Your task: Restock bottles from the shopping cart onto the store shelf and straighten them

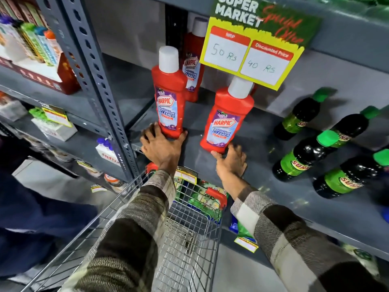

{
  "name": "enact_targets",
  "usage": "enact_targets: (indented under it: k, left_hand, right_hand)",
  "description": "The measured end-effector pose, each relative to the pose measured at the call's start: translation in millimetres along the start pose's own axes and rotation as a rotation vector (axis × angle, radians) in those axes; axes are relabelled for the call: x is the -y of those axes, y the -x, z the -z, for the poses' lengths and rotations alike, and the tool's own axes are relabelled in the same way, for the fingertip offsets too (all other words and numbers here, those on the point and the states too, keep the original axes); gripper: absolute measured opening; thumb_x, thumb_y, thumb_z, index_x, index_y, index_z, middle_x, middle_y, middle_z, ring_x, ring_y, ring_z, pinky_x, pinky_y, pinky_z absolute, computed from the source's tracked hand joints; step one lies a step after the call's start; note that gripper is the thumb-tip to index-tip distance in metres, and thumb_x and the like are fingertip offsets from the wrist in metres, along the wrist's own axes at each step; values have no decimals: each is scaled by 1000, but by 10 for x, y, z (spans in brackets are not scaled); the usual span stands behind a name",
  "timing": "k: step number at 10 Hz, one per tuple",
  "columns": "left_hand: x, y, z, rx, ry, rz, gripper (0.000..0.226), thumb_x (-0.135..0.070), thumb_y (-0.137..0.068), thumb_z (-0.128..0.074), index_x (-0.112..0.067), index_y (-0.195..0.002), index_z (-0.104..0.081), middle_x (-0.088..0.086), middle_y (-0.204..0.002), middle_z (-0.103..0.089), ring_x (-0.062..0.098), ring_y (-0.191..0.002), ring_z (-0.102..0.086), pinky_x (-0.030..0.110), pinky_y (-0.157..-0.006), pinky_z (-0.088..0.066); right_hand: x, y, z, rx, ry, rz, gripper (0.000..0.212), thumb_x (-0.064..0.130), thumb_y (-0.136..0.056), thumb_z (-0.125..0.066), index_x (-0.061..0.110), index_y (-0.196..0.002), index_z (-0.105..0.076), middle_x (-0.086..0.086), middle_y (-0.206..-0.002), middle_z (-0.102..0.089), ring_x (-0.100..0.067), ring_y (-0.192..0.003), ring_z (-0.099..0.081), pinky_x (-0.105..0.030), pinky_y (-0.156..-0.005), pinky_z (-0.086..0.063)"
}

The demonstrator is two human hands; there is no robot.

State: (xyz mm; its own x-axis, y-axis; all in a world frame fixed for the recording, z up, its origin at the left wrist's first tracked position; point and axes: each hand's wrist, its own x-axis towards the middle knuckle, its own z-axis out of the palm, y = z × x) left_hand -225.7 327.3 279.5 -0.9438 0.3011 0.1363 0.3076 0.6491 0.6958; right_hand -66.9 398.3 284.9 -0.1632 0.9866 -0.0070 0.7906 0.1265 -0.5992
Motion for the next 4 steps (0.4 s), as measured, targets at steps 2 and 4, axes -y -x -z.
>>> enact_targets:
  k: [2,4]
  left_hand:
    - [39,120,149,78,106,-77,114,-71,-62,-73,-12,-148,-27,16,-152,-37,35,-142,-30,51,-117,-29]
    - [84,1170,442,-30,159,-520,80,-63,-86,-56,-13,-146,-36,12,-153,-40,27,-146,-32,44,-115,-34]
  right_hand:
    - [-16,48,89,75,-33,40,64,46,-78,-69,25,-133,-44,-6,-137,-47,-32,-131,-39,-45,-106,-34]
    - [-319,495,488,4,-231,274,70,48,-87,-57,38,-148,-25,1,-152,-40,-23,-137,-42,-42,-109,-42]
